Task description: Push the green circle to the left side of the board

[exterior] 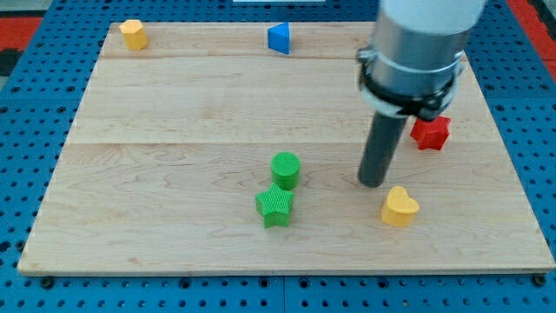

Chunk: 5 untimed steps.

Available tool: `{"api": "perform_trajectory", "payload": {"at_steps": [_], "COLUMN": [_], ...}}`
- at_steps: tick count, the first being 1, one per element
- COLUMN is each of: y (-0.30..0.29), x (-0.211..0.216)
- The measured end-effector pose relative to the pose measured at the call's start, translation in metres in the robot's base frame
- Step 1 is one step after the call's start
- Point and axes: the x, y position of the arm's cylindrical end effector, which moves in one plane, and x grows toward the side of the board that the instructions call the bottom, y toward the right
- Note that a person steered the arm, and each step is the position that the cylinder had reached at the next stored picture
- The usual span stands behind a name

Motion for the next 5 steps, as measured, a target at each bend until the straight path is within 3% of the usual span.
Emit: {"api": "perform_trajectory", "payload": {"at_steps": [1,2,3,4,5], "y": [0.006,0.08,0.02,-0.021,-0.088], "x": [0.024,0.053,0.028,-0.026,-0.024]}}
